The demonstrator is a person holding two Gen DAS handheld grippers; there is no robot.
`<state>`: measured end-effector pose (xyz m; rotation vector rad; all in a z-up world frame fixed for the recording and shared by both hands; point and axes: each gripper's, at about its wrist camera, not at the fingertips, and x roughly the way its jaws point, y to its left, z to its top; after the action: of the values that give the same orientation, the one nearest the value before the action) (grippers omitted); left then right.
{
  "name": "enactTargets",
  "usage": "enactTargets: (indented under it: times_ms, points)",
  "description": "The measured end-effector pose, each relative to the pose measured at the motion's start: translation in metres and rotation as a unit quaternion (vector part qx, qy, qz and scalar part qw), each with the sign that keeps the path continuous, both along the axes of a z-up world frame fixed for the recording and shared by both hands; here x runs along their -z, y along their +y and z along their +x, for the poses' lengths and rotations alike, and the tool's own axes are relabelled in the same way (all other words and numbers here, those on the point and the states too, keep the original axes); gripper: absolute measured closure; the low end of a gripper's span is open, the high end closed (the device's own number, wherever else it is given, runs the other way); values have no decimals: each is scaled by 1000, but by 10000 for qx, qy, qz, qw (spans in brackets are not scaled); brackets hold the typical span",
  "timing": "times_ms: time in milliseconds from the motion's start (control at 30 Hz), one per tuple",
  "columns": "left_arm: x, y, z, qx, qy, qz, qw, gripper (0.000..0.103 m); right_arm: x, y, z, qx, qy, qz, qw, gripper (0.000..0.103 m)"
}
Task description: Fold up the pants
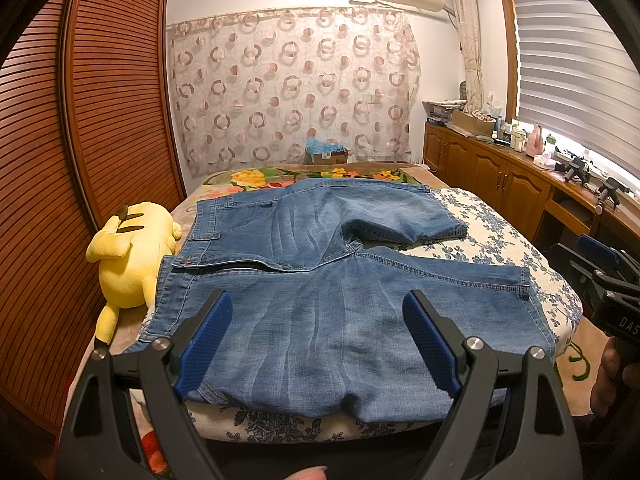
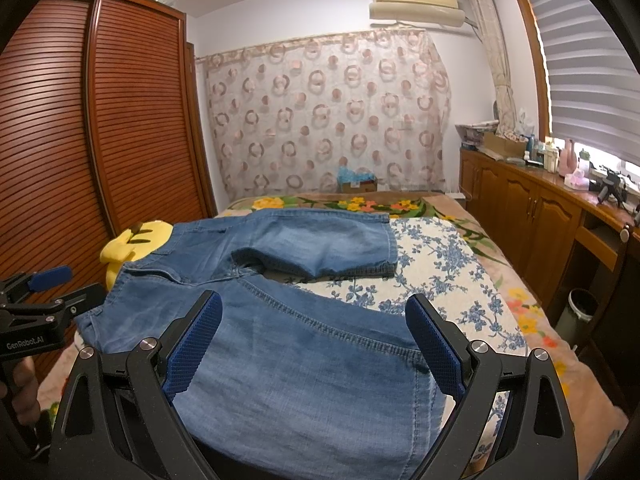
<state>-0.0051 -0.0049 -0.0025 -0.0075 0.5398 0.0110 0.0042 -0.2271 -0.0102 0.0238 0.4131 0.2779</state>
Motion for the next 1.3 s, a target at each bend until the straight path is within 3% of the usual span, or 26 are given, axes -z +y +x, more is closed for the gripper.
enactTargets:
  times_ms: [967, 1300]
  points:
    - [7, -6, -1, 27, 39, -13, 10000, 15, 1, -2, 1, -2, 13, 4, 10000, 8]
    - [30, 2, 18, 291, 518, 43, 9982, 15, 13, 0, 4, -6, 255, -43, 9997, 8]
